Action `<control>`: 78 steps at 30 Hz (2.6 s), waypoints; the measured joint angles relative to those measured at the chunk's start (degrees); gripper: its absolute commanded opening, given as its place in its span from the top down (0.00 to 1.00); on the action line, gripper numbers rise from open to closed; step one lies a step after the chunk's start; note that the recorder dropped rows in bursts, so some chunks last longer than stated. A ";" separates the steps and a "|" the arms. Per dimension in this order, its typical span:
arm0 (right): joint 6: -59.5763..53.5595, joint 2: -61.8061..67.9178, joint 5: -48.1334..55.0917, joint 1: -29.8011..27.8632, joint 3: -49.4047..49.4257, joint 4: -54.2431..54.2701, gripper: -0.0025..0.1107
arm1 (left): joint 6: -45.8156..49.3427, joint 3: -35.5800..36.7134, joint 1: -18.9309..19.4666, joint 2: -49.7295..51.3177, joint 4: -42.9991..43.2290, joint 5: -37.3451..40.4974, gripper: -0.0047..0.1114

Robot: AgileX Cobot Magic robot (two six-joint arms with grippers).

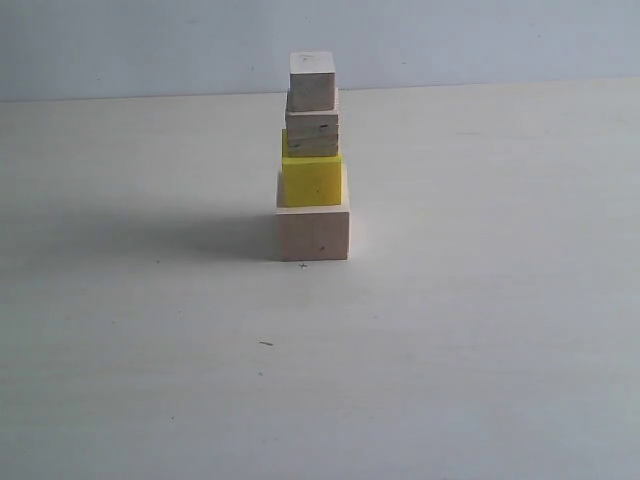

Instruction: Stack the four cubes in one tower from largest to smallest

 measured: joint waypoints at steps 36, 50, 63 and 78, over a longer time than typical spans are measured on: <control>0.00 0.00 0.00 0.00 0.00 0.00 0.98 | 0.00 0.00 -1.68 0.00 0.85 0.53 0.96; 0.07 0.00 0.00 0.00 0.00 0.00 0.98 | 0.00 0.00 -1.68 0.00 0.85 0.60 0.96; 44.00 -3.07 -8.32 -0.40 15.74 -44.47 0.98 | 0.00 0.00 -1.68 0.00 0.85 0.60 0.96; 45.95 -12.90 -13.51 -7.87 34.28 -45.18 0.98 | 0.00 0.00 -1.68 0.00 0.85 0.60 0.96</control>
